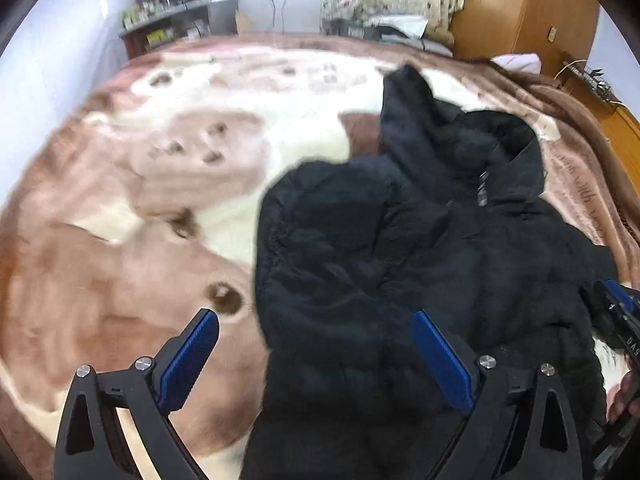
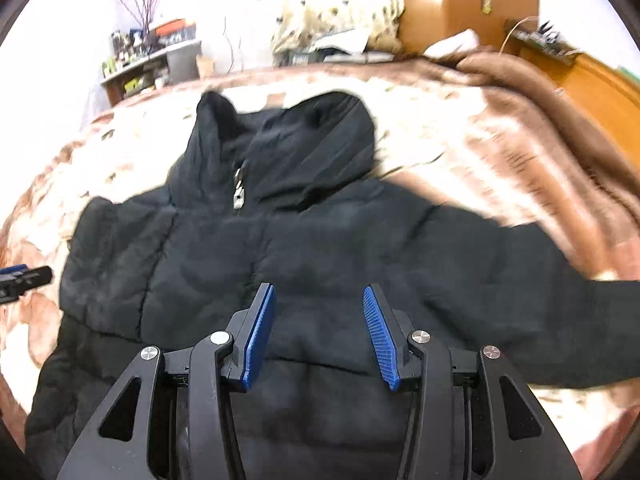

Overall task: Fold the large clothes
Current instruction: 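Move the right tool to the cuff of the other sleeve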

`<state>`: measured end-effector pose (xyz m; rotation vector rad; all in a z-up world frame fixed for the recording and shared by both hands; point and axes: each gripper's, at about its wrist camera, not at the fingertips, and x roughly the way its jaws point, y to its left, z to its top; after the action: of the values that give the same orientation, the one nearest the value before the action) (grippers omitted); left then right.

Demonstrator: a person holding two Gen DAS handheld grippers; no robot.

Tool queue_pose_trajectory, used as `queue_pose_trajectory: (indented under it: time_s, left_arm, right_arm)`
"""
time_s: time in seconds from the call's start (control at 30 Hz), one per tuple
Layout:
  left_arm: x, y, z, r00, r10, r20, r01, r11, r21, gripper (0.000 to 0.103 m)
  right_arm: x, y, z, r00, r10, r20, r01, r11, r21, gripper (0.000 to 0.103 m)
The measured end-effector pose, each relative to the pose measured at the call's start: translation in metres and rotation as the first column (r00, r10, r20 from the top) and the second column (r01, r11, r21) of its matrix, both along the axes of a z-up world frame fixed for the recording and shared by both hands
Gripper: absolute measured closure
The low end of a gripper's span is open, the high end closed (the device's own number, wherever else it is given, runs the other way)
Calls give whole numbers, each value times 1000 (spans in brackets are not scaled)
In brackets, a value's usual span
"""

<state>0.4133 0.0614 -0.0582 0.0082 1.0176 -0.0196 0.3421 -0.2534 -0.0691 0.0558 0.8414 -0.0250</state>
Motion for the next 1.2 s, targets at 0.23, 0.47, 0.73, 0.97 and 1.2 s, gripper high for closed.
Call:
queue_pose_trajectory:
  time_s: [0.23, 0.47, 0.73, 0.97, 1.2]
  left_arm:
    - [-74, -25, 101, 991, -54, 120, 60, 997, -41, 5]
    - [-112, -89, 152, 965, -146, 217, 172, 979, -110, 4]
    - [-103, -158, 81, 978, -165, 128, 190, 956, -222, 4]
    - [-88, -189, 7, 967, -255, 23, 250, 920, -301, 4]
    - [-75, -209, -28, 948, -319, 11, 310, 911, -272, 4]
  right_arm:
    - [-62, -67, 91, 993, -80, 85, 80, 997, 9, 56]
    - [-118, -143, 141, 977, -177, 121, 181, 983, -19, 45]
    - [-155, -231, 78, 931, -365, 12, 365, 930, -36, 45]
    - [-166, -291, 3, 868, -494, -45, 496, 868, 24, 41]
    - [-150, -319, -39, 818, -572, -55, 575, 813, 91, 30]
